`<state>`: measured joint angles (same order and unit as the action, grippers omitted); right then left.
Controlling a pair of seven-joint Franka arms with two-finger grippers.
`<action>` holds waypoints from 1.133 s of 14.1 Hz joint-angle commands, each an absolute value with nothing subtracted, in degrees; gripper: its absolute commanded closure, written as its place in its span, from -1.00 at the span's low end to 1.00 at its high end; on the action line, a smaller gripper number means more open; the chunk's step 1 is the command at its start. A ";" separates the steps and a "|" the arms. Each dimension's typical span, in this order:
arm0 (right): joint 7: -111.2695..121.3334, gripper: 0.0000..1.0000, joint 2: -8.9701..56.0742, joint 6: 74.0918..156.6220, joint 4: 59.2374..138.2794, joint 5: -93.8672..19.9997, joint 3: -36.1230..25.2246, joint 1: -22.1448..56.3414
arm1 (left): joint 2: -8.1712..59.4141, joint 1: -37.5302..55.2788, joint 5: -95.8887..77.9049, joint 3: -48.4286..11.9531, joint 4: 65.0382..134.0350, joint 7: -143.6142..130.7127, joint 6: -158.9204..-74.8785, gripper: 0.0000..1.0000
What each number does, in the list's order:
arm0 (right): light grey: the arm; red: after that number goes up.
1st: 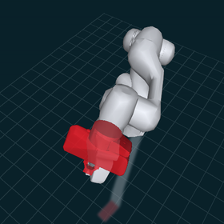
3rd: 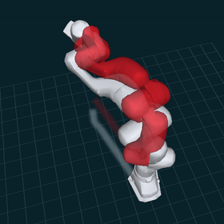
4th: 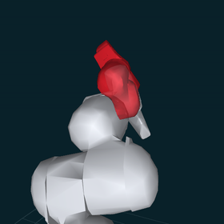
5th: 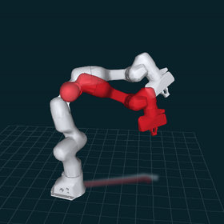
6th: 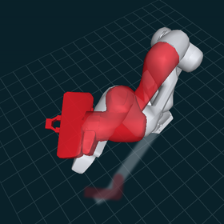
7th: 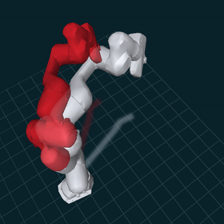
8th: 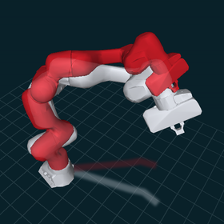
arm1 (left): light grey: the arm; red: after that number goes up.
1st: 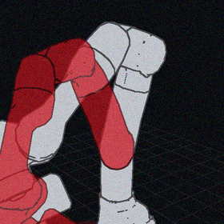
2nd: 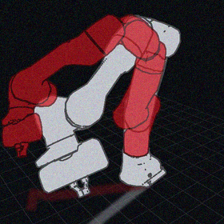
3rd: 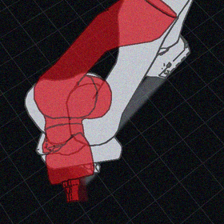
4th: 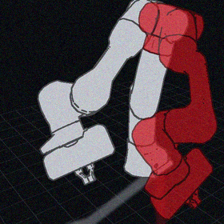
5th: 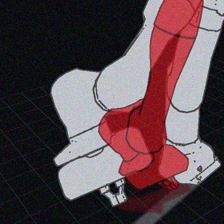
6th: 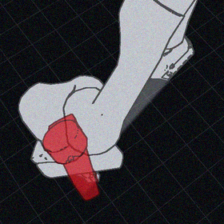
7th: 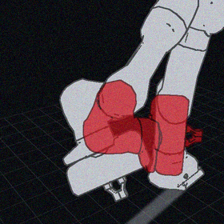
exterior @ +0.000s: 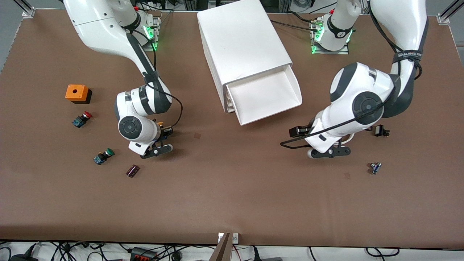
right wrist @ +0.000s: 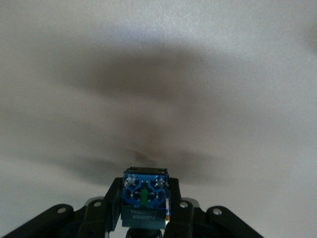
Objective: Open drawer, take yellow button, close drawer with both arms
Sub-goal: 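Carry the button and set it on the table with the right gripper, then push the drawer closed with the left gripper while the right gripper withdraws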
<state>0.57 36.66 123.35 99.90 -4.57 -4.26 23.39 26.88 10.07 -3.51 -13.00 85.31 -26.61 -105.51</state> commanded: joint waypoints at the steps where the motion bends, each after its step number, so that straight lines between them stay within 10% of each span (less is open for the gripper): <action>1: 1.14 0.25 35.77 123.58 100.11 -4.83 -4.13 23.12 | 25.93 13.88 -2.63 -13.27 87.01 -30.57 -104.51 -1.00; 2: 0.79 -0.99 35.42 123.57 99.93 -4.92 -4.30 23.12 | 26.54 14.15 -2.81 -13.27 87.01 -31.80 -104.76 -1.00; 16: 1.05 -1.00 26.29 90.79 73.39 -4.74 -13.18 22.68 | 29.70 13.18 -5.71 -13.10 89.20 -42.97 -113.55 -1.00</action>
